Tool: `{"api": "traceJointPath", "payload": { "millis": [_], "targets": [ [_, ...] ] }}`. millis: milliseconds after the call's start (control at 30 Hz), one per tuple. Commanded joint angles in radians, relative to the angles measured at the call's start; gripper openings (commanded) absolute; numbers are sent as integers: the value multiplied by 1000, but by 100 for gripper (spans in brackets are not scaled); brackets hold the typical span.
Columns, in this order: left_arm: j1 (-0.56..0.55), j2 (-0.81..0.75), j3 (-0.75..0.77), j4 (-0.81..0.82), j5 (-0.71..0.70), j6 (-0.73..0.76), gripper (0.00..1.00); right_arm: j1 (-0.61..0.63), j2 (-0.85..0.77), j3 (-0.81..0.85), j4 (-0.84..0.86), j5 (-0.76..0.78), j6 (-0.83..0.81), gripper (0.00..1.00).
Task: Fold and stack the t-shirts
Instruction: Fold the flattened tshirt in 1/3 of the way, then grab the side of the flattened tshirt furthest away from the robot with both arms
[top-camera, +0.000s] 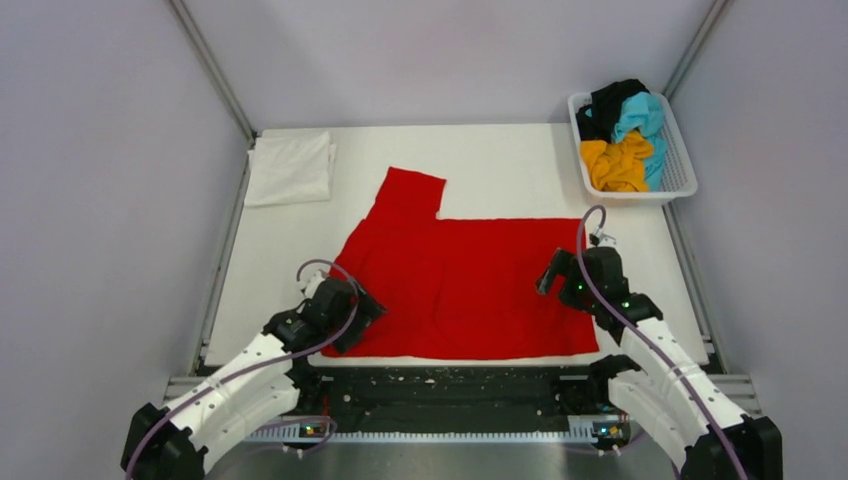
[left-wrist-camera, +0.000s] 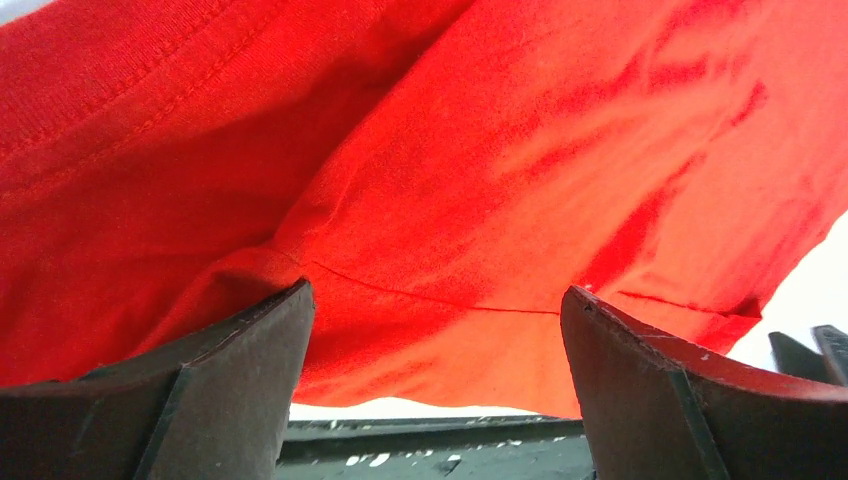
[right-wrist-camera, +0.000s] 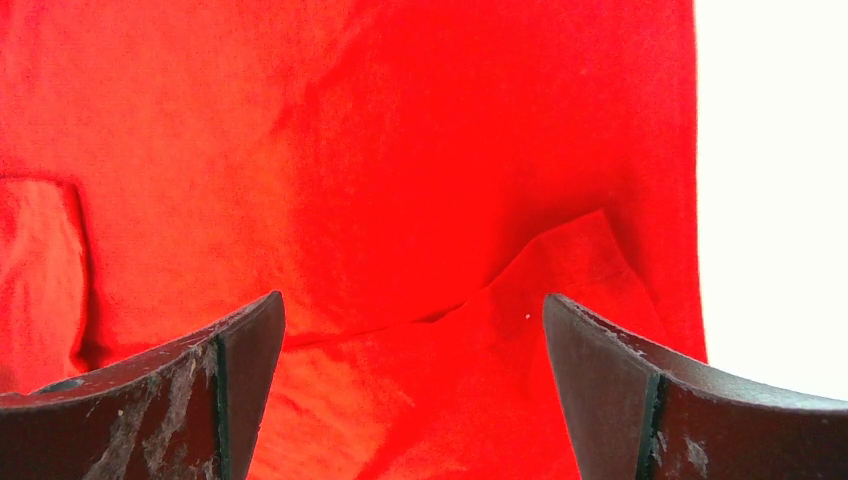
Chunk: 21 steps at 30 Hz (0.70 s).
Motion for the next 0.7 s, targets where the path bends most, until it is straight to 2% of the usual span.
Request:
{"api": "traceJointPath", "payload": {
  "millis": [0, 100, 200, 333, 500, 667],
  "targets": [
    [-1, -46, 77, -276, -57, 7, 99, 9, 7, 74, 26, 62, -27, 99],
    [1, -41, 193, -207, -128, 132, 99, 9, 8, 102, 34, 113, -27, 99],
    [2, 78, 334, -81, -223, 299, 99, 9, 52, 160, 16, 211, -12, 99],
    [46, 392, 631, -42, -355, 471, 99, 7, 159, 249, 10, 246, -19, 99],
    [208, 845, 1038, -9, -233, 613, 99, 5, 278, 312, 13, 287, -26, 99],
    [267, 1269, 1526, -71, -223, 772, 99, -1, 337, 326, 17, 344, -37, 99]
  ]
}}
